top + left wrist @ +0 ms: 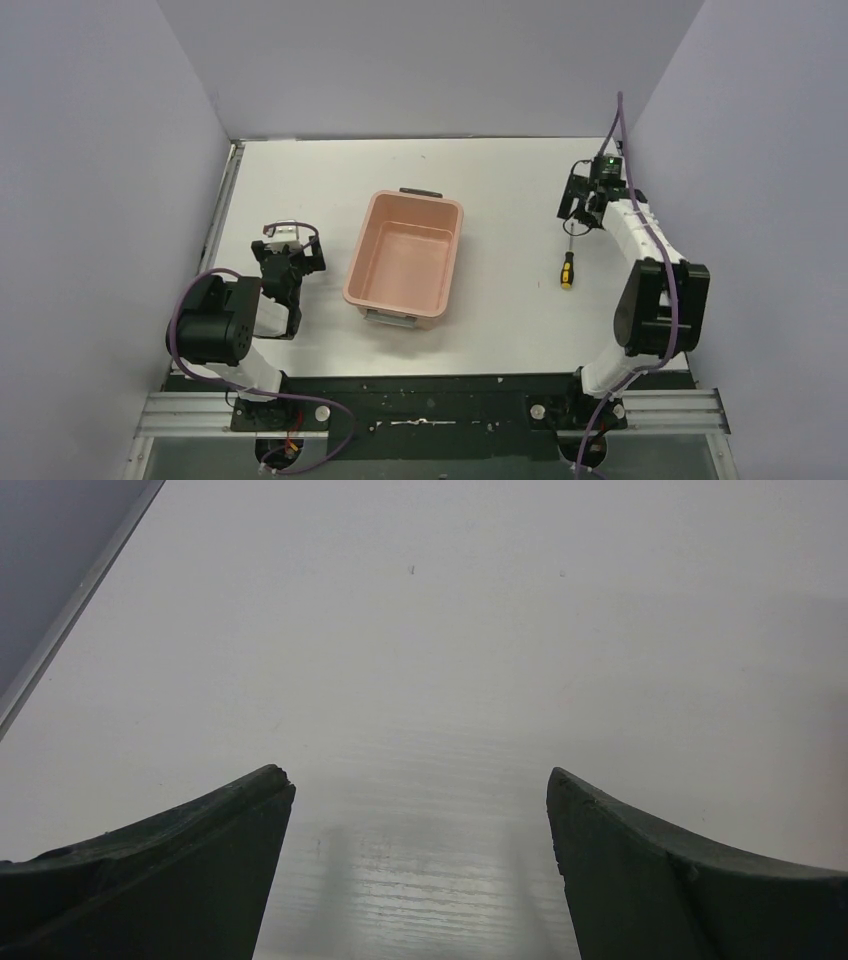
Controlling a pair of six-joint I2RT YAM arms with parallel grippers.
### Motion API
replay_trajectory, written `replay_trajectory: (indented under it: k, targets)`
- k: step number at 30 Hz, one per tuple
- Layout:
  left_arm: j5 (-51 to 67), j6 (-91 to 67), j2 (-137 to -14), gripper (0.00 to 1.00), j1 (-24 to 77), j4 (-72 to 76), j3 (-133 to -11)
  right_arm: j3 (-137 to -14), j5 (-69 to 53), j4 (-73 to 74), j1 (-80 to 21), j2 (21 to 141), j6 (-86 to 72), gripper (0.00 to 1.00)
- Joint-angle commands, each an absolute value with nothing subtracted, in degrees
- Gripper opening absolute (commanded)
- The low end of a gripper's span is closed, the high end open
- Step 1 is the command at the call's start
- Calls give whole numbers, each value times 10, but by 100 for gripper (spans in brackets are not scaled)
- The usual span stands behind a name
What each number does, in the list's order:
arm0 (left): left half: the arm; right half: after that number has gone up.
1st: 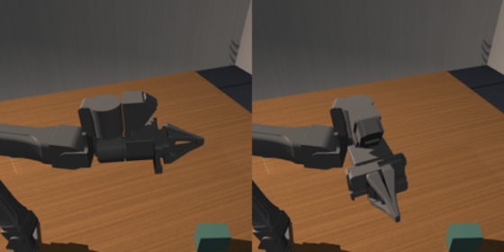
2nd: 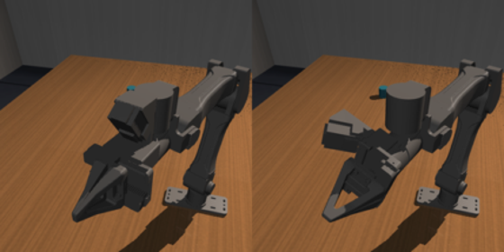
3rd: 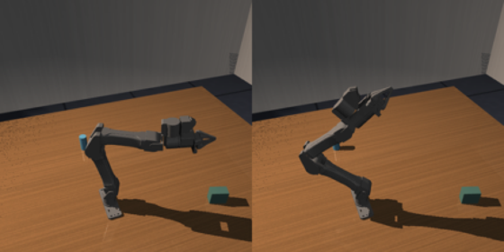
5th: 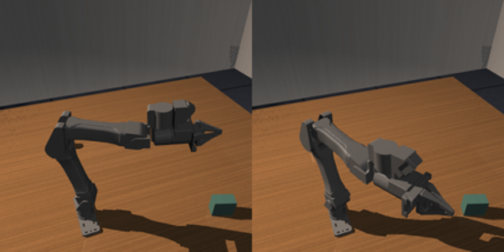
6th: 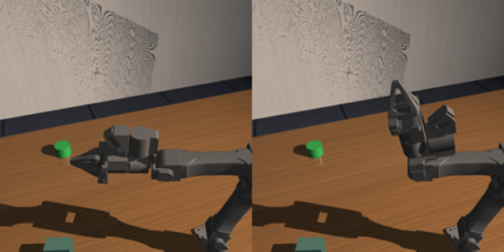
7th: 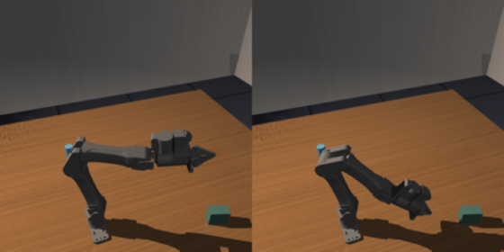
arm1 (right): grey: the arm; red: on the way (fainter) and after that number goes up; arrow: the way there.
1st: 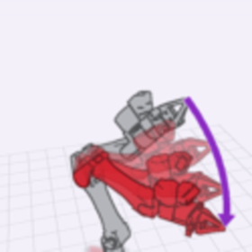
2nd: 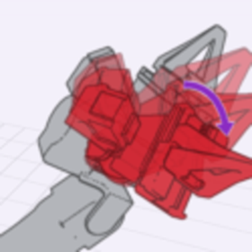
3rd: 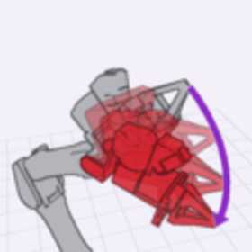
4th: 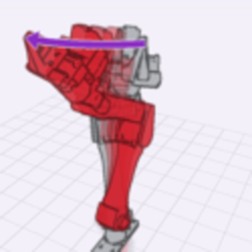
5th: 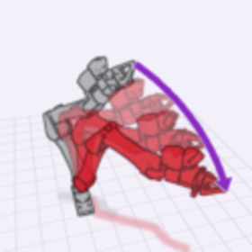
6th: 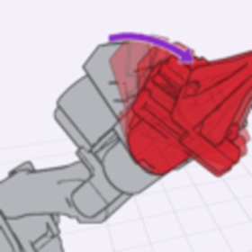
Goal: Put the screwdriver in the bin
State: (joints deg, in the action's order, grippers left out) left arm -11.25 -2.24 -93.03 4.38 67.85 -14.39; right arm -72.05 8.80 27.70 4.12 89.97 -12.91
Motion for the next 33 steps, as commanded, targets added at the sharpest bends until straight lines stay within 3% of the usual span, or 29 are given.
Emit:
replay_trajectory:
  k: [1, 8, 10, 13, 14, 19, 25, 29, 33]
  targets:
    - [-105, -17, -923, 97, 42, 692, -146, -687, -12, 332, 46, 971, -124, 88]
    - [-105, -17, -923, 97, 42, 692, -146, -603, 23, 276, 46, 1016, -142, 71]
    - [-106, -17, -923, 97, 42, 692, -146, -588, 27, 263, 46, 1024, -143, 50]
    - [-105, -17, -923, 97, 42, 692, -146, -603, 34, 288, 46, 1032, -141, 8]
    - [-105, -17, -923, 97, 42, 693, -146, -616, 37, 304, 45, 1030, -139, 0]
    - [-105, -17, -923, 97, 42, 692, -146, -763, 20, 465, 37, 1001, -137, 0]
    - [-106, -17, -923, 97, 42, 692, -146, -1053, 57, 732, -13, 1026, -139, 0]
    - [-105, -17, -923, 97, 42, 692, -146, -1165, 55, 775, -41, 1015, -177, 0]
    - [-105, -17, -923, 97, 42, 692, -146, -1202, -3, 766, -55, 1013, -207, 0]
